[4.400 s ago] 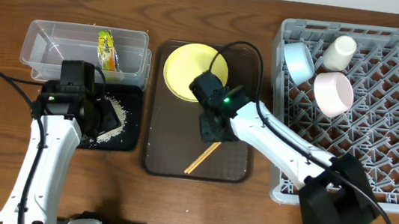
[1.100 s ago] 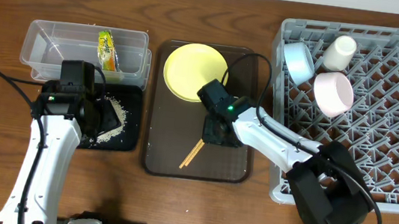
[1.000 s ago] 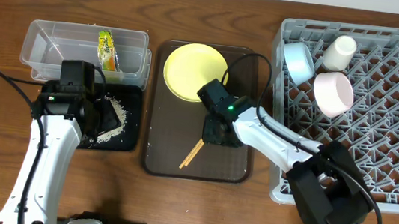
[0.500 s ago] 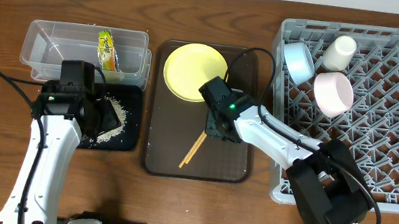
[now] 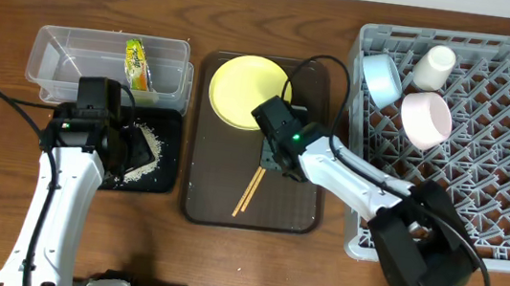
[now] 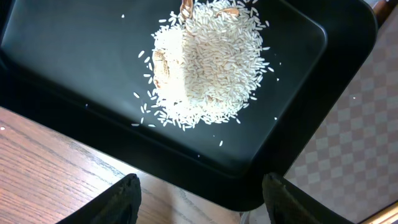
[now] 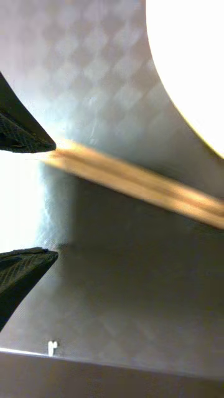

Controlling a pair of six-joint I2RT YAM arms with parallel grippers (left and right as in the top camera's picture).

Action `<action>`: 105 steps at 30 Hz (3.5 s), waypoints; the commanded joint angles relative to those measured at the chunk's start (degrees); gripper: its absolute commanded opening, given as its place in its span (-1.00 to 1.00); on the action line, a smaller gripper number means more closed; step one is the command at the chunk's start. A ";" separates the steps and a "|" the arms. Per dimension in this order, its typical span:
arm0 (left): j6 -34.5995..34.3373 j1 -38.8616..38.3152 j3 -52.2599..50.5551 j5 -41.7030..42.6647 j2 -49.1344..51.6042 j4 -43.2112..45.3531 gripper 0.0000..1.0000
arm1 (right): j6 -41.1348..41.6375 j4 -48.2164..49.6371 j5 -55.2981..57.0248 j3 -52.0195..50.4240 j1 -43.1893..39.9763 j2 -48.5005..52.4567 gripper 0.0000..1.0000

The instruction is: Sort waste into correct bins and load items into the dishwasher rack

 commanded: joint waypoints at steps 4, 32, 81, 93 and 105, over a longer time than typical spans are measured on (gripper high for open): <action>-0.55 0.28 0.42 -0.61 0.11 -0.22 0.32 | -1.16 0.15 -1.97 0.61 1.25 -0.50 -0.05; -0.55 0.28 0.42 -0.61 0.11 -0.24 0.32 | -1.62 -6.14 1.09 0.66 0.39 -2.34 -0.07; -0.55 0.28 0.42 -0.61 0.11 -0.24 0.32 | -0.66 -7.19 -0.17 -0.92 1.07 0.70 -0.06; -0.55 0.28 0.42 -0.61 0.11 -0.26 0.32 | 0.85 -6.97 -0.17 -3.56 1.18 0.70 -0.06; -0.55 0.28 0.42 -0.61 0.11 -0.31 0.32 | 1.25 -6.29 -1.70 -4.11 0.94 0.68 -0.96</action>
